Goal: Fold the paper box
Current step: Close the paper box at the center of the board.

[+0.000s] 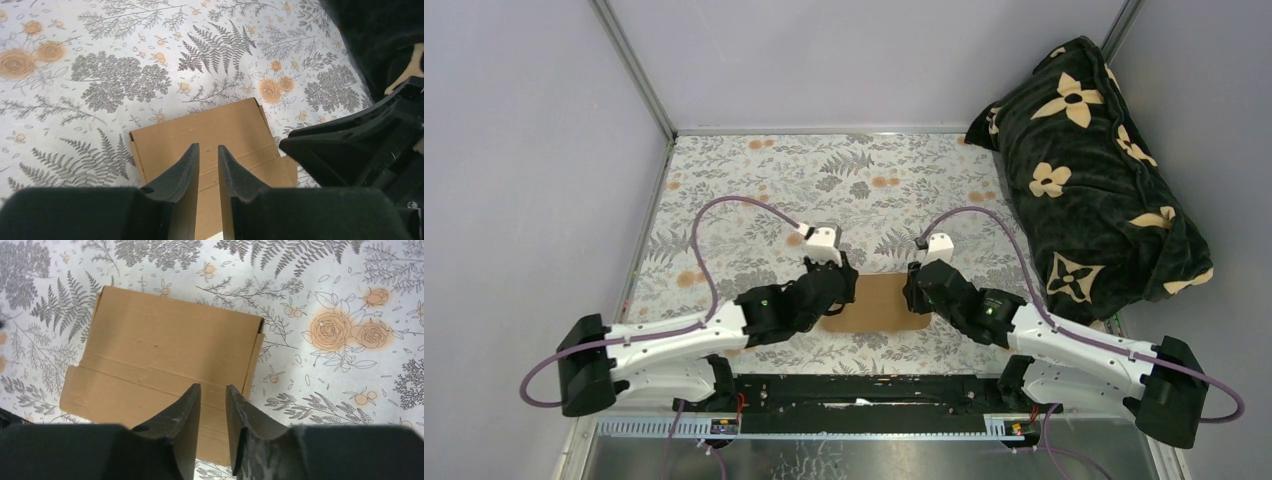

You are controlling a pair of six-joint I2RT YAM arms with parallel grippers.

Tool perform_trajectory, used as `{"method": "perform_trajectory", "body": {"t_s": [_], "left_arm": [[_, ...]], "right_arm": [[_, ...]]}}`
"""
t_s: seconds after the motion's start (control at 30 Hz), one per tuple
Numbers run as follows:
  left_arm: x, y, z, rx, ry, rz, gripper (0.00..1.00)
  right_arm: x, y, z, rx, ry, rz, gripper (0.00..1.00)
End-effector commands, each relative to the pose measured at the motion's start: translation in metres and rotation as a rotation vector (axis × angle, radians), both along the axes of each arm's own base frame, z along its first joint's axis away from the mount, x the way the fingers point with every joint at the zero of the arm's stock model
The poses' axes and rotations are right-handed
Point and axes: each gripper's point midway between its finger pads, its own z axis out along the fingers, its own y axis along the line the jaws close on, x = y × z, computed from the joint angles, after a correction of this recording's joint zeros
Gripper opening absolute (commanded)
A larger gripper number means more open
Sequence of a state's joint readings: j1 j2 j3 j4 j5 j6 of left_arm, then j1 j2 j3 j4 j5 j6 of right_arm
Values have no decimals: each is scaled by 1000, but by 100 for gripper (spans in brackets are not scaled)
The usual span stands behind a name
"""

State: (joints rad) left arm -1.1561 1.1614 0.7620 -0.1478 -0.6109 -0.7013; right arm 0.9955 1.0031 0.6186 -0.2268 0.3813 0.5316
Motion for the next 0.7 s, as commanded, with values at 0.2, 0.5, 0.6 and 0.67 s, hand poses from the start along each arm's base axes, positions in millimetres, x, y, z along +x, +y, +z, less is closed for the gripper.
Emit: {"method": "perform_trajectory", "body": {"t_s": [0.2, 0.5, 0.6, 0.67], "left_arm": [[-22, 58, -55, -72, 64, 101, 28], [-17, 60, -56, -68, 31, 78, 29], [-16, 56, -49, -93, 15, 64, 29], [-16, 55, -47, -109, 7, 60, 29]], "right_arm": [[8, -37, -36, 141, 33, -92, 50], [16, -29, -26, 161, -2, -47, 50], [18, -33, -19, 150, -19, -60, 52], [18, -35, -16, 133, -18, -62, 52]]}}
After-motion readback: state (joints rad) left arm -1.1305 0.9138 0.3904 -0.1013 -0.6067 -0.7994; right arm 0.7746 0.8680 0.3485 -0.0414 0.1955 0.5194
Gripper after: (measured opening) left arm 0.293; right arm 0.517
